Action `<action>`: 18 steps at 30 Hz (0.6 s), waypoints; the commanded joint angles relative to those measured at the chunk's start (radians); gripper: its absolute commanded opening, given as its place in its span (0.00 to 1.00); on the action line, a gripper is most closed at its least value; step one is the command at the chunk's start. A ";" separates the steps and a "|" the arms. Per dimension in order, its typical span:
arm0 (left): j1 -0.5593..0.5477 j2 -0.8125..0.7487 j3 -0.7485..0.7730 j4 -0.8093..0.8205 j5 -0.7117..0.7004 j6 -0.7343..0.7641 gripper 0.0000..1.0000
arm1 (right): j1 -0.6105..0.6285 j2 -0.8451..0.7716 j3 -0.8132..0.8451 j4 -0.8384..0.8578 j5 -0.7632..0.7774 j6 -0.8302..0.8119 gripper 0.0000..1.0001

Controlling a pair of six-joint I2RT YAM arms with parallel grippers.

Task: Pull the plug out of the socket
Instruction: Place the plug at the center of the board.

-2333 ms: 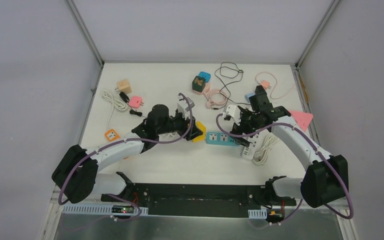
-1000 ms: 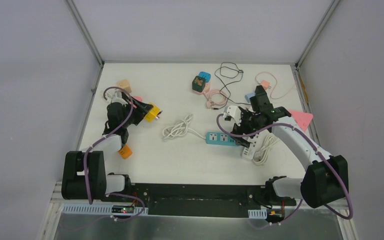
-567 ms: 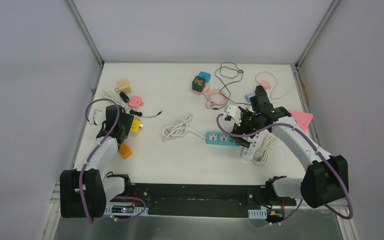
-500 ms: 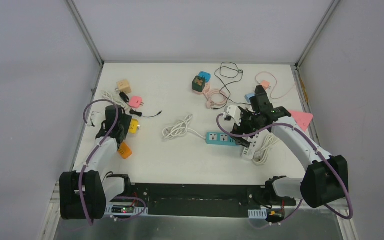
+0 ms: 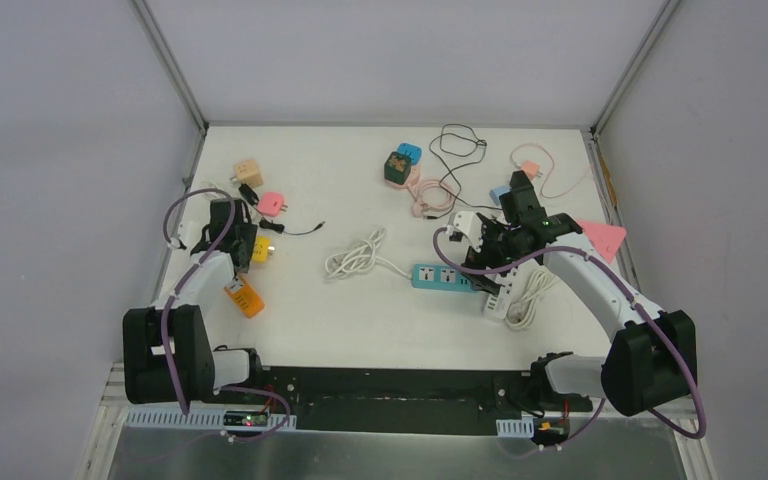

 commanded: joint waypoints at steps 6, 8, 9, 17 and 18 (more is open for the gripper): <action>0.038 0.054 0.053 -0.018 0.012 -0.057 0.71 | -0.008 -0.021 -0.002 0.016 -0.023 -0.001 1.00; 0.038 0.047 0.056 -0.027 0.015 -0.057 0.82 | -0.008 -0.019 -0.002 0.015 -0.024 -0.001 1.00; 0.038 0.042 0.057 -0.031 0.015 -0.057 0.87 | -0.009 -0.018 -0.002 0.016 -0.023 -0.001 1.00; 0.038 -0.049 0.072 -0.120 0.013 -0.057 0.99 | -0.009 -0.018 -0.001 0.015 -0.025 0.001 1.00; 0.038 -0.062 0.071 -0.125 0.021 -0.057 0.99 | -0.009 -0.017 -0.001 0.016 -0.024 0.001 1.00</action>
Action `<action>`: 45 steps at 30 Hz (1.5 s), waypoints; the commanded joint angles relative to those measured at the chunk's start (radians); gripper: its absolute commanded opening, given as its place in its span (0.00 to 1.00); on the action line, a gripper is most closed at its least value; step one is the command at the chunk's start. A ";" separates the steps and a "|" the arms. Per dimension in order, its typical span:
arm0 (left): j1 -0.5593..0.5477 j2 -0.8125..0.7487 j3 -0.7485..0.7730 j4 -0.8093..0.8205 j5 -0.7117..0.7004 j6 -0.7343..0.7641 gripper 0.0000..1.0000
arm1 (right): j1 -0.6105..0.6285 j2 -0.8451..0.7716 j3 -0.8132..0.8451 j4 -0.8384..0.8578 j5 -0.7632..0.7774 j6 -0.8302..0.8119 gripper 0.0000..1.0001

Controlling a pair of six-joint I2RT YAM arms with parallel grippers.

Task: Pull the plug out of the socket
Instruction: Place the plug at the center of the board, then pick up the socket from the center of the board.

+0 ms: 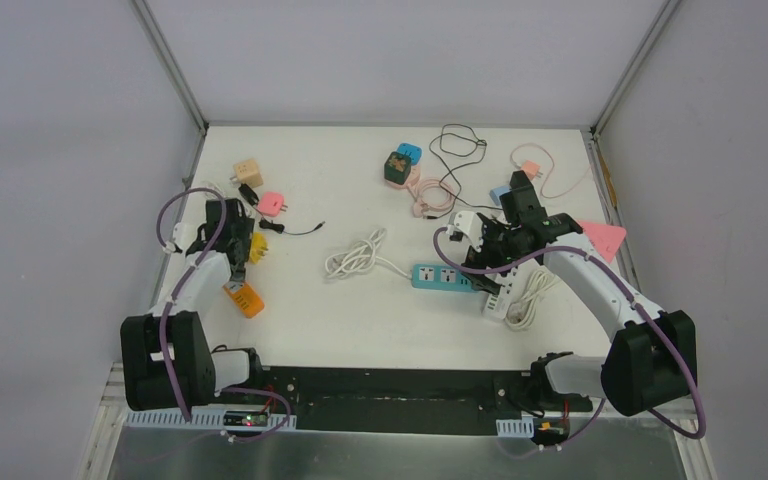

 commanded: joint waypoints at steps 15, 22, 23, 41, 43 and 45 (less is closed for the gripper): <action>-0.039 -0.203 -0.006 0.094 0.325 0.090 0.99 | -0.021 -0.041 0.053 -0.029 -0.116 0.072 1.00; -0.250 -0.194 0.052 0.224 0.408 0.348 0.98 | -0.050 -0.068 0.094 -0.065 -0.210 0.145 1.00; -0.284 -0.202 0.056 0.245 0.430 0.401 0.98 | -0.058 -0.067 0.097 -0.058 -0.227 0.184 1.00; -0.583 -0.377 0.155 0.113 0.615 1.005 0.99 | -0.109 0.070 0.156 -0.098 -0.412 -0.035 1.00; -0.583 -0.396 0.151 0.105 0.576 0.994 0.99 | -0.101 0.089 0.177 -0.108 -0.417 -0.054 1.00; -0.583 -0.409 0.145 0.095 0.579 0.994 0.99 | -0.088 0.112 0.207 -0.160 -0.415 -0.104 1.00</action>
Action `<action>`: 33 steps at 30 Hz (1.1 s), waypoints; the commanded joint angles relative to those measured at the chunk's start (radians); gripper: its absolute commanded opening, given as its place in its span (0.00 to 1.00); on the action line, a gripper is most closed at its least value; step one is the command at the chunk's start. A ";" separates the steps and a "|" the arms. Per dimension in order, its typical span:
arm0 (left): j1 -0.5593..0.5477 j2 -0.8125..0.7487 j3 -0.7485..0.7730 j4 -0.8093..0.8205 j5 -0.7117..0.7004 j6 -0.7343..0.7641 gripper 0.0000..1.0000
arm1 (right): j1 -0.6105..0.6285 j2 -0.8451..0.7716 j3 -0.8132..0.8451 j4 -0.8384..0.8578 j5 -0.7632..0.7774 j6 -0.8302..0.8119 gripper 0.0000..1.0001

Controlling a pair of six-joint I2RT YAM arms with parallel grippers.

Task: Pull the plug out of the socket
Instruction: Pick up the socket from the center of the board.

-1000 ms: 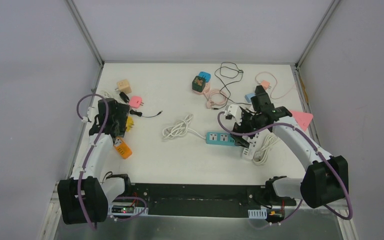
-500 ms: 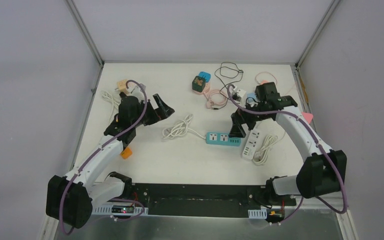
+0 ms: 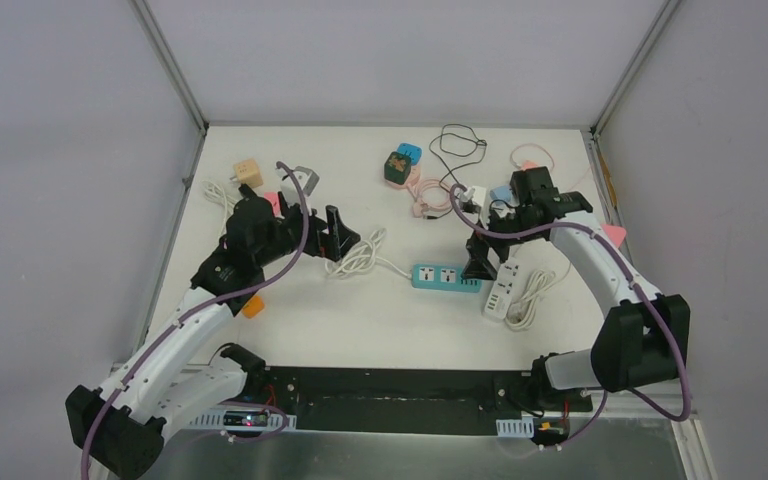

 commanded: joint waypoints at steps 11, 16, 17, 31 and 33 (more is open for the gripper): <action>-0.002 0.007 -0.065 0.261 0.318 0.081 0.99 | -0.013 -0.050 -0.006 -0.016 -0.038 -0.119 1.00; -0.075 0.059 -0.174 0.545 0.351 0.212 0.99 | -0.054 -0.068 0.001 -0.010 -0.051 -0.079 1.00; -0.105 0.078 -0.172 0.548 0.343 0.281 0.99 | -0.062 -0.076 0.001 -0.007 -0.053 -0.074 1.00; -0.306 0.616 0.029 0.499 0.396 0.808 0.97 | -0.150 -0.085 -0.016 -0.002 -0.047 -0.064 1.00; -0.307 0.689 0.072 0.489 0.404 0.828 0.97 | -0.155 -0.084 -0.017 -0.002 -0.048 -0.065 1.00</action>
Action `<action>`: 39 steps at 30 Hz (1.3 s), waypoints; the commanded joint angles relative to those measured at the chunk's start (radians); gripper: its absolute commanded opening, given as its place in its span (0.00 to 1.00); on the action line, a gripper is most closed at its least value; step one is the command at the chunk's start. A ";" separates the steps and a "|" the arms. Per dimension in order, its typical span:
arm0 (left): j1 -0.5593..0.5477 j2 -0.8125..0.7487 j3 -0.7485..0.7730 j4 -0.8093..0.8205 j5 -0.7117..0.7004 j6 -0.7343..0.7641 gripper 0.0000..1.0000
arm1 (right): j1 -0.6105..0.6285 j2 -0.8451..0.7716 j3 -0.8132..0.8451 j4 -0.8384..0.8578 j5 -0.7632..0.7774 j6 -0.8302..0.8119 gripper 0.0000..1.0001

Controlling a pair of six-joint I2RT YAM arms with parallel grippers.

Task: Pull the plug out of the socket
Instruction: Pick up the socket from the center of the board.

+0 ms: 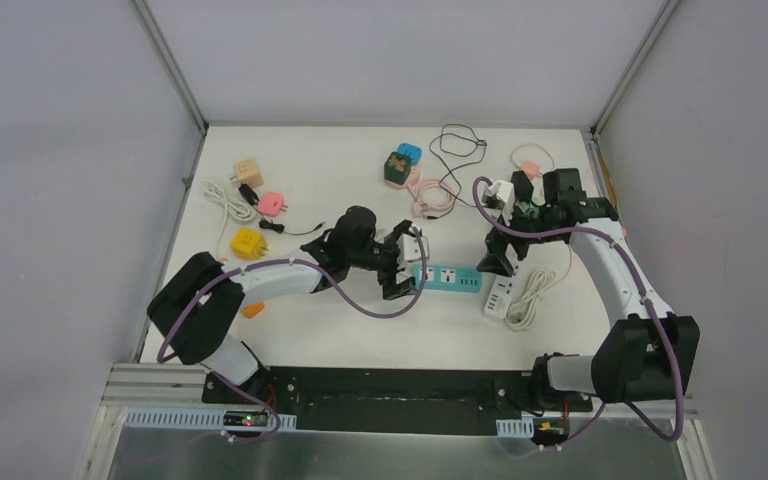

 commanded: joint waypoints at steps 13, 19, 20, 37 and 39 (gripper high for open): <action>-0.020 0.357 0.245 0.039 0.097 0.126 0.99 | -0.032 0.005 -0.002 -0.004 -0.032 -0.027 1.00; -0.032 0.415 0.240 0.083 0.071 0.124 0.96 | -0.040 0.008 -0.002 -0.009 -0.038 -0.031 1.00; -0.032 0.423 0.241 0.090 0.064 0.124 0.94 | -0.042 0.008 -0.002 -0.009 -0.039 -0.031 1.00; -0.040 0.334 0.175 0.034 0.002 0.105 0.00 | -0.067 0.015 -0.004 -0.019 -0.060 -0.040 1.00; -0.040 0.276 0.119 0.115 -0.023 0.059 0.00 | -0.068 0.021 -0.003 -0.022 -0.061 -0.043 1.00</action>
